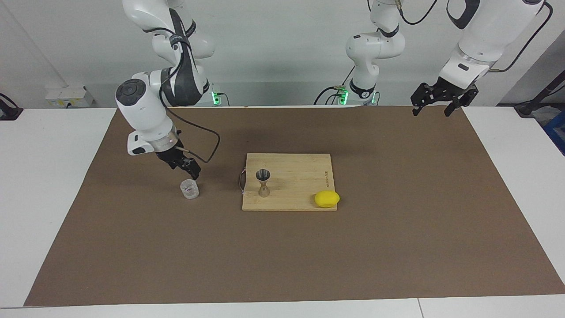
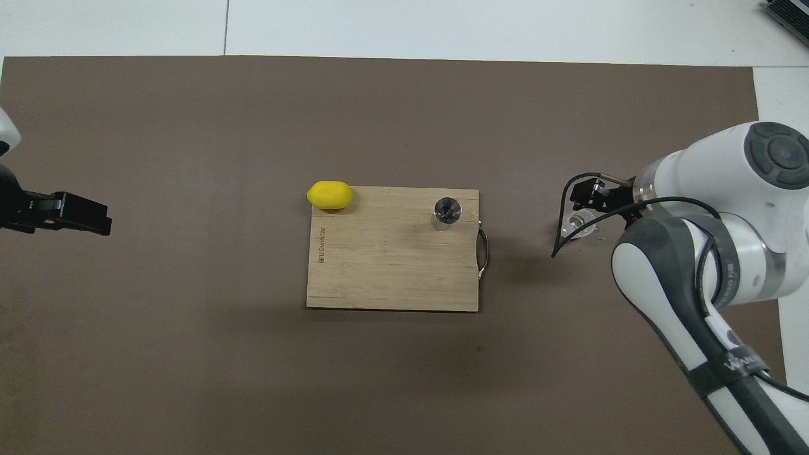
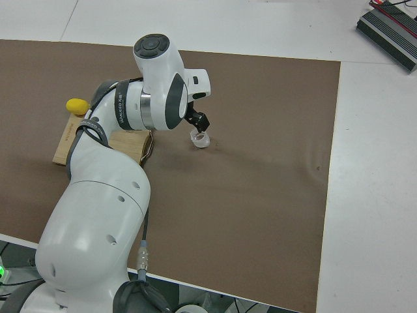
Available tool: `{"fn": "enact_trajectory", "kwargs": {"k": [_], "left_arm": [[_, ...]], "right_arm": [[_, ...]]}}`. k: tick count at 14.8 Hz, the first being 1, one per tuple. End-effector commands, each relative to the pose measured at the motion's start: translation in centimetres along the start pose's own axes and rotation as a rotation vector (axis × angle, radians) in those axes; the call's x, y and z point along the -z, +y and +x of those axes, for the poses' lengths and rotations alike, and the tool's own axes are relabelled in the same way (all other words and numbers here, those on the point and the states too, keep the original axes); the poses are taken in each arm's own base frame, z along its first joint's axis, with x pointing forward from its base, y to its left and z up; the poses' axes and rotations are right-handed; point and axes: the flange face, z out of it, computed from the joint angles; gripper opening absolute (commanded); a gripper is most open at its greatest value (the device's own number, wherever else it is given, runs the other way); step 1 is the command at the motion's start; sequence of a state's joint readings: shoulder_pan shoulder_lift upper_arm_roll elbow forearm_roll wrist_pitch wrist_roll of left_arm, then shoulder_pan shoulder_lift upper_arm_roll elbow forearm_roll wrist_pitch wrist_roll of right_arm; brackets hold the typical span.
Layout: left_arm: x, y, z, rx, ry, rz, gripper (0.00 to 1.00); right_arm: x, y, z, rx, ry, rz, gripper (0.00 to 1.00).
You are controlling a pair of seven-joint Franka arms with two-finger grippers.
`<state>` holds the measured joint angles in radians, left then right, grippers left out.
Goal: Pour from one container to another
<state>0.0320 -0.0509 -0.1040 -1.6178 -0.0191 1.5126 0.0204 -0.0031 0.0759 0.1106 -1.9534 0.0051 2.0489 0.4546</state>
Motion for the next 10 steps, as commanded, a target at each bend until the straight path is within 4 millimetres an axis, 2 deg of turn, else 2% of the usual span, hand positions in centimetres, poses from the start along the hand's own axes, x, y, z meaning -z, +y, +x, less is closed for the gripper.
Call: {"fn": "enact_trajectory", "kwargs": {"k": [1,3,6,10], "left_arm": [[0.0,0.0,-0.7,0.002,-0.002,-0.002,1.0],[0.0,0.0,-0.7,0.002,-0.003,-0.001,1.0],[0.0,0.0,-0.7,0.002,-0.003,-0.001,1.0],[0.0,0.0,-0.7,0.002,-0.002,-0.002,1.0]], "right_arm": [[6.5,0.6,0.3,0.15,0.025,-0.022,1.0],[10.4,1.0,0.6,0.172,0.038,-0.018,1.0],[14.7,1.9,0.8,0.184,0.037,-0.02,1.0],[18.0,2.4,0.2,0.205,0.019,-0.032,1.0]]}}
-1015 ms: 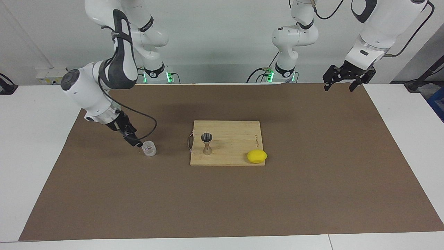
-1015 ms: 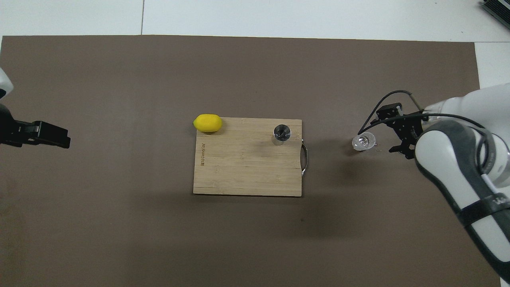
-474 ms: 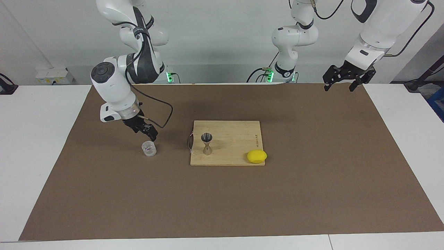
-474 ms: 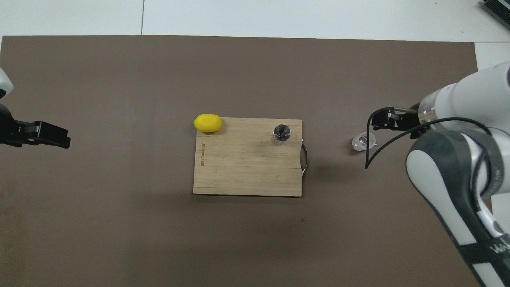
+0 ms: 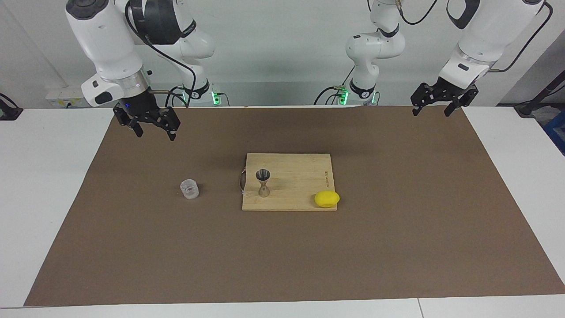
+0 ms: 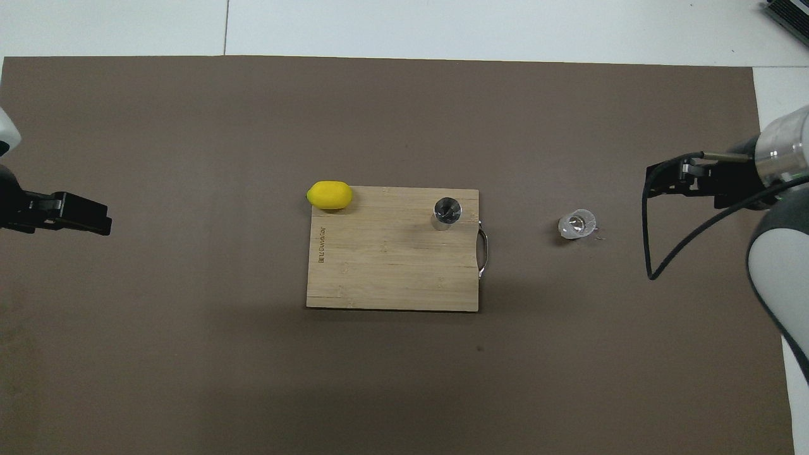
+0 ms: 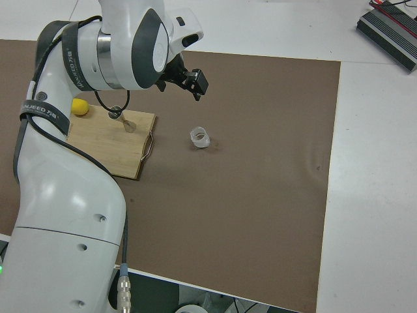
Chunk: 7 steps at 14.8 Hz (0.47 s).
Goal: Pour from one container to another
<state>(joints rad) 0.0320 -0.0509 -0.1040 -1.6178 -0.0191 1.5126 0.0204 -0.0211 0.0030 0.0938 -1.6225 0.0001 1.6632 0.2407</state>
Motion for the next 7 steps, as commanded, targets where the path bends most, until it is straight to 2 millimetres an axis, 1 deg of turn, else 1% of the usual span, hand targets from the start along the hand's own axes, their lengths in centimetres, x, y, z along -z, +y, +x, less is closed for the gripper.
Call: {"fn": "enact_trajectory", "kwargs": {"k": [1,3,7], "left_arm": [[0.0,0.0,-0.7,0.002,-0.003,-0.001,1.0],[0.0,0.0,-0.7,0.002,-0.003,-0.001,1.0],[0.0,0.0,-0.7,0.002,-0.004,-0.002,1.0]], "right_arm": [[1.6,0.8,0.2,0.029,-0.021,-0.028,1.0],[1.8,0.5,0.1,0.047,-0.038,-0.031,1.0],[1.3,0.6,-0.8,0.074,-0.094,-0.036,1.0]]}}
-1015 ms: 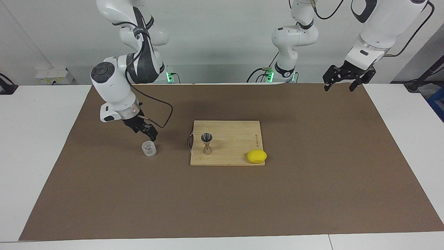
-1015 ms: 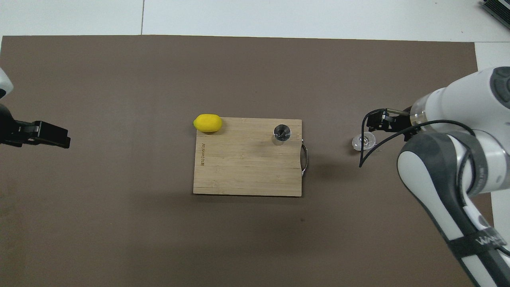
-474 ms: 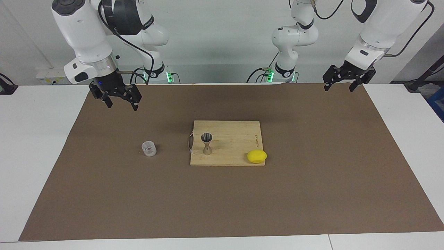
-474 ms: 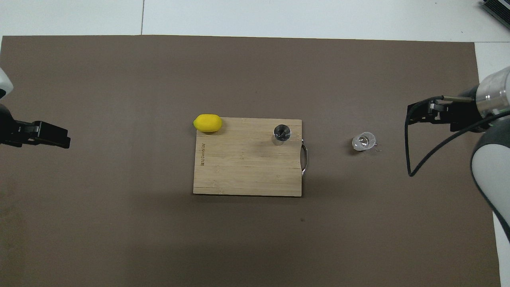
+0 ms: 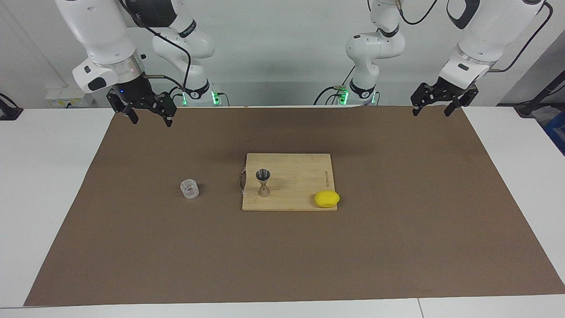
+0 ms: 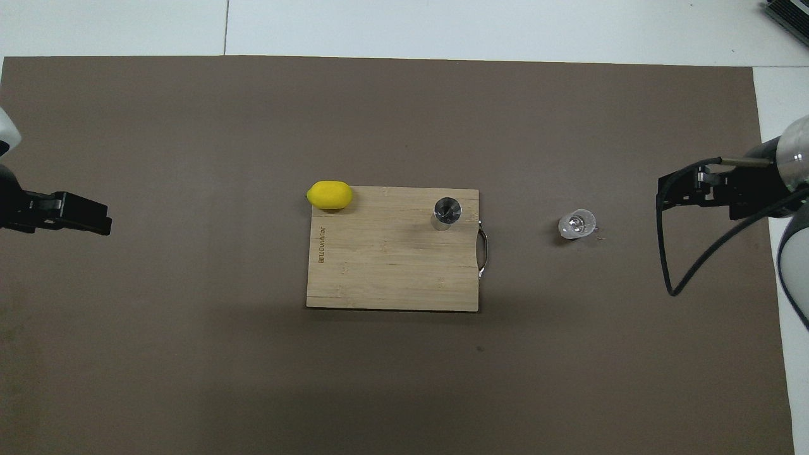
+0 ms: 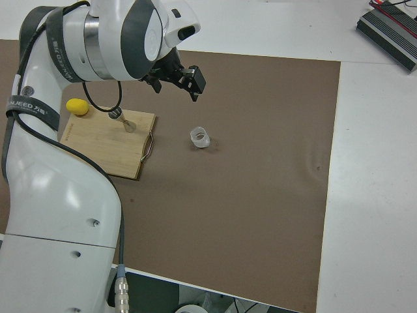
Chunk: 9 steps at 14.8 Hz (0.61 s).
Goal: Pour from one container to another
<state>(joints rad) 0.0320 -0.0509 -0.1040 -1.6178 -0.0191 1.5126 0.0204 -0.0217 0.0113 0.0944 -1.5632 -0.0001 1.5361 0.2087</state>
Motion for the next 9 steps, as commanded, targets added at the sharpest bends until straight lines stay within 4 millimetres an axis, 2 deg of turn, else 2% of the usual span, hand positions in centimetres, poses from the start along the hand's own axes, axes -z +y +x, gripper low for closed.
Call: {"fn": "enact_trajectory", "kwargs": {"k": [1,5,9], "left_arm": [[0.0,0.0,-0.7,0.002,-0.003,-0.002,1.0],[0.0,0.0,-0.7,0.002,-0.004,-0.002,1.0],[0.0,0.0,-0.7,0.002,-0.004,-0.001,1.0]], "right_arm": [[0.0,0.3,0.0,0.052,-0.021,-0.023,1.0],[0.1,1.5,0.1,0.035,-0.019,-0.022,1.0],[0.1,1.4,0.0,0.035,-0.019,-0.024,1.0]]}}
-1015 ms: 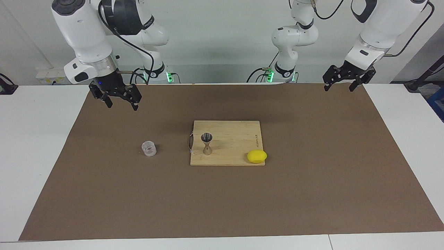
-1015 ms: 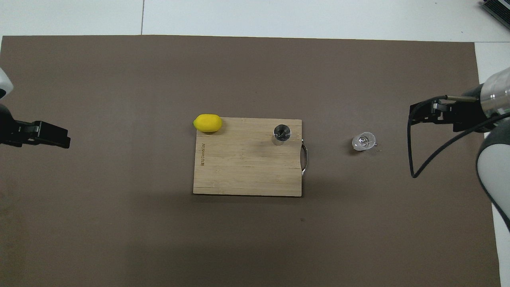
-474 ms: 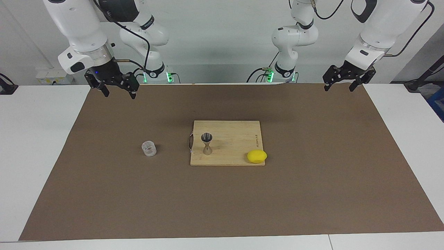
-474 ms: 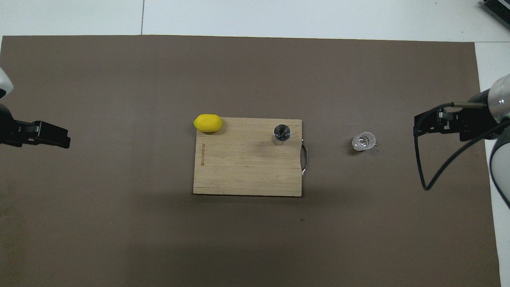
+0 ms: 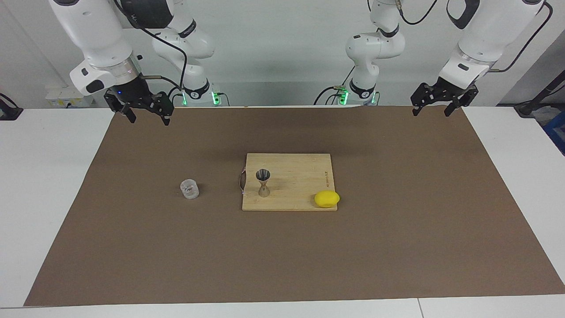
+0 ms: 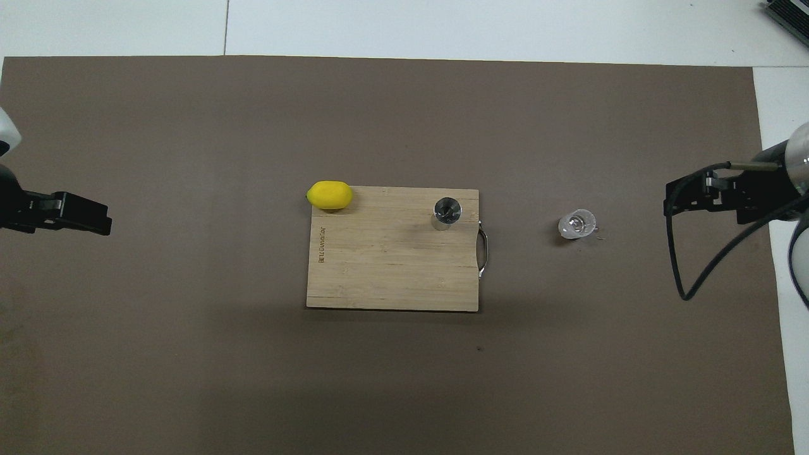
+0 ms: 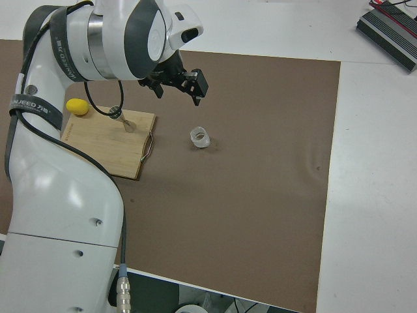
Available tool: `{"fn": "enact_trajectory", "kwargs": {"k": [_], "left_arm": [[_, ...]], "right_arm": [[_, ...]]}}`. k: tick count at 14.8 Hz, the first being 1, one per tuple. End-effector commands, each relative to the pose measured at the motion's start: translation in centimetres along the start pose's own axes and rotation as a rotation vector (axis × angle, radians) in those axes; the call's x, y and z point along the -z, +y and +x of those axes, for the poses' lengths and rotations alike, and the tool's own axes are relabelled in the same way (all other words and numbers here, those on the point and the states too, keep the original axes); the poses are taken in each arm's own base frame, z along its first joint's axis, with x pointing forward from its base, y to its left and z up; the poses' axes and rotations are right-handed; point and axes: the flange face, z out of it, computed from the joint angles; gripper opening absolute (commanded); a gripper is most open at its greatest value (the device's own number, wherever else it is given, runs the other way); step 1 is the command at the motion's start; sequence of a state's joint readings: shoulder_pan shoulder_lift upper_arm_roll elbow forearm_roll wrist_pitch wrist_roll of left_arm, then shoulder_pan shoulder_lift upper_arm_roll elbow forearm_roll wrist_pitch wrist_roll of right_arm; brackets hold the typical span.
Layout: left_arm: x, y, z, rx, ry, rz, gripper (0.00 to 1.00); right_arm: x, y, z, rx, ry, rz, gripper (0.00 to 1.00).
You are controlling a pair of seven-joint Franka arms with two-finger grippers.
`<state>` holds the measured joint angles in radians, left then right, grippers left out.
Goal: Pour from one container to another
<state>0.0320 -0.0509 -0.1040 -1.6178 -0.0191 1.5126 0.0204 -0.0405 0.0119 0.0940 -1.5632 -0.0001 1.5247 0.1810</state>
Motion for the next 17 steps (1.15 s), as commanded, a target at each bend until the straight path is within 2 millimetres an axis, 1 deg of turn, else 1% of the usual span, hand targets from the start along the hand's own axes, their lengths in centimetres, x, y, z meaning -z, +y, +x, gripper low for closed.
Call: {"fn": "enact_trajectory", "kwargs": {"k": [1,3,5,12,15,17], "left_arm": [[-0.03,0.01,-0.75,0.002,-0.004,-0.001,1.0],[-0.03,0.01,-0.75,0.002,-0.004,-0.001,1.0],[-0.03,0.03,-0.75,0.002,-0.004,-0.002,1.0],[-0.06,0.02,-0.78,0.002,-0.007,-0.001,1.0],[0.12,-0.7,-0.6,0.023,0.011,-0.003,1.0],[0.4,-0.96,-0.1,0.03,0.05,-0.004,1.0]], "right_arm": [[0.14,0.29,-0.28,0.025,-0.008,-0.025,1.0],[-0.29,-0.07,-0.68,0.029,-0.013,-0.037,1.0],[-0.09,-0.46,-0.72,0.039,0.003,-0.047,1.0],[-0.05,-0.49,-0.63,0.03,0.002,-0.03,1.0],[-0.17,-0.2,-0.46,0.027,0.008,-0.027,1.0],[-0.17,-0.3,-0.48,0.028,0.007,-0.026,1.0]]}}
